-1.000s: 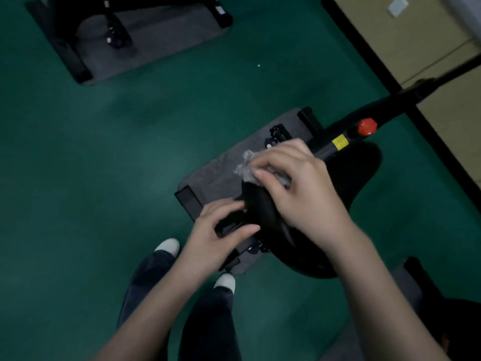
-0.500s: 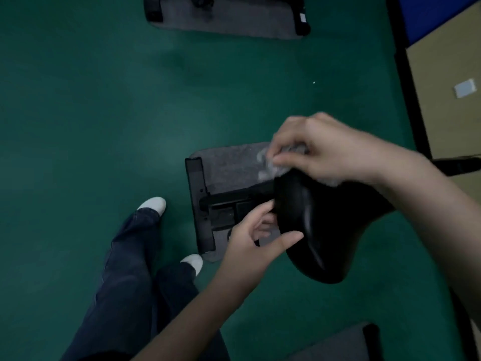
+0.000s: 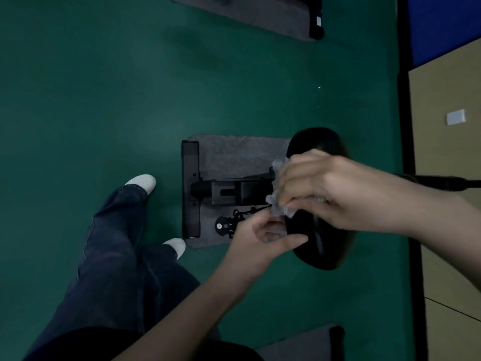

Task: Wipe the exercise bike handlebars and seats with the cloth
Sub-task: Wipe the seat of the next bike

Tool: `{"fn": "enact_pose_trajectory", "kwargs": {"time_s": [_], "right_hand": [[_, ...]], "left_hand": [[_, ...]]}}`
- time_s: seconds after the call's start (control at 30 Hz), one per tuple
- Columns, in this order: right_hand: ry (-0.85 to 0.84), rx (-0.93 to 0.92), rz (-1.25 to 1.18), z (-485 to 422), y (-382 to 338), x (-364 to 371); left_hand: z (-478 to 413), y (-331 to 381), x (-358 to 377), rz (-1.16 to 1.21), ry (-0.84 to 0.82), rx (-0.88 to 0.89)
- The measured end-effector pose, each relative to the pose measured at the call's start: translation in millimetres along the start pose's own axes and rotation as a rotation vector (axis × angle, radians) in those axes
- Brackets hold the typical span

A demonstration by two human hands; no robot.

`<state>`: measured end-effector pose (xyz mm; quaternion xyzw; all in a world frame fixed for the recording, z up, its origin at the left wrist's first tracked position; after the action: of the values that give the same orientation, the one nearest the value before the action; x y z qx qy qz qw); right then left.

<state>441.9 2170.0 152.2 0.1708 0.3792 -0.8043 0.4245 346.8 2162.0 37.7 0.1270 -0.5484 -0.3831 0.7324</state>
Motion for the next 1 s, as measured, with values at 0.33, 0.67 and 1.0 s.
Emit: {"fn": "enact_pose_trajectory", "kwargs": {"time_s": [0.33,0.67,1.0], "right_hand": [[0.387,0.517,-0.399,1,116,-45],[0.805,0.394,-0.382,39,67,-24],[0.934,0.872,-0.689,76,126,14]], "left_hand": [[-3,12,-2,-0.076,-0.005,-0.008],[-12,26,-6,-0.260,-0.089,-0.017],[-10,43,-1,-0.551,-0.138,-0.073]]}}
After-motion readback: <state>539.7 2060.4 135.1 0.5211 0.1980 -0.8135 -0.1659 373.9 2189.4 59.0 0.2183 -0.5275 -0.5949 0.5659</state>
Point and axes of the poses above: each hand's wrist, its own z-axis away from the middle knuckle, its own x-axis out of the palm, y = z × x, the point moved 7 cm from there along -z, towards the middle knuckle, and after that the axes turned 12 degrees about -y, right-handed, at the moved point
